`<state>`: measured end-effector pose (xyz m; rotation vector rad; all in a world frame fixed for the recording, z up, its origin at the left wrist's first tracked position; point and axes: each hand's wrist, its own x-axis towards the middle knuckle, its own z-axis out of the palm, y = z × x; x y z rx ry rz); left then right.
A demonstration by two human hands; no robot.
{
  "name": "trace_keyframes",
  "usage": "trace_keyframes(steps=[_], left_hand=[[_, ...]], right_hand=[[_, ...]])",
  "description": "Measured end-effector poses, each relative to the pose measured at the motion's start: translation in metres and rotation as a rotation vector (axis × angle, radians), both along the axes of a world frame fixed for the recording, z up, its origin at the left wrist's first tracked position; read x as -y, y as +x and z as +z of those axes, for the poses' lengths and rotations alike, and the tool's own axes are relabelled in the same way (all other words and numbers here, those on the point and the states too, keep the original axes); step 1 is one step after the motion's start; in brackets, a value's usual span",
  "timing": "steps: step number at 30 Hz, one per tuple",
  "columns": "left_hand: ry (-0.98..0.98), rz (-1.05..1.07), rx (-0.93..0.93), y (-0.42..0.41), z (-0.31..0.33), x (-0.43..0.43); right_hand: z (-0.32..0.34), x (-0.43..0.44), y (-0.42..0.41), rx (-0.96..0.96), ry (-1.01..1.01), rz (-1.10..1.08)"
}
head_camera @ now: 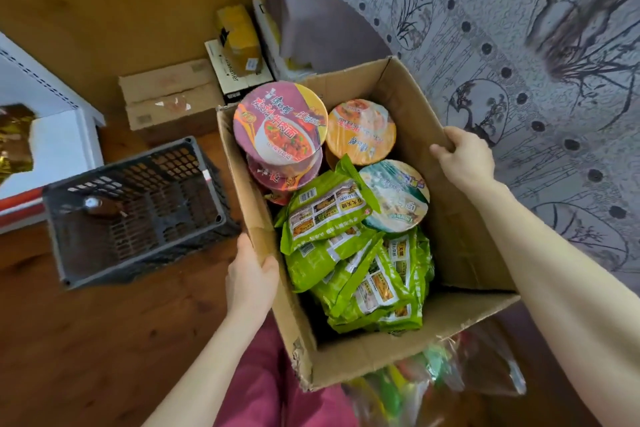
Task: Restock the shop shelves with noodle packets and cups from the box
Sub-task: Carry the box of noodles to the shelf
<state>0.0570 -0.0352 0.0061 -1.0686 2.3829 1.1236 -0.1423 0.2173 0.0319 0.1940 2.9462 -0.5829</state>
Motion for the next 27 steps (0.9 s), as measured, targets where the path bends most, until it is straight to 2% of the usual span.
trace_keyframes(steps=[8,15,27], left_hand=[[-0.07,0.165,-0.032,0.075,0.057,0.063],[-0.117,0.487,-0.089,0.19,0.084,0.131],[-0.244,0.942,-0.061,0.449,0.127,0.252]], right_hand=[[0.052,0.097,0.037,-0.09,-0.105,0.262],[0.087,0.229,0.096,-0.106,-0.161,0.604],[0.117,0.496,0.31,-0.08,-0.229,1.082]])
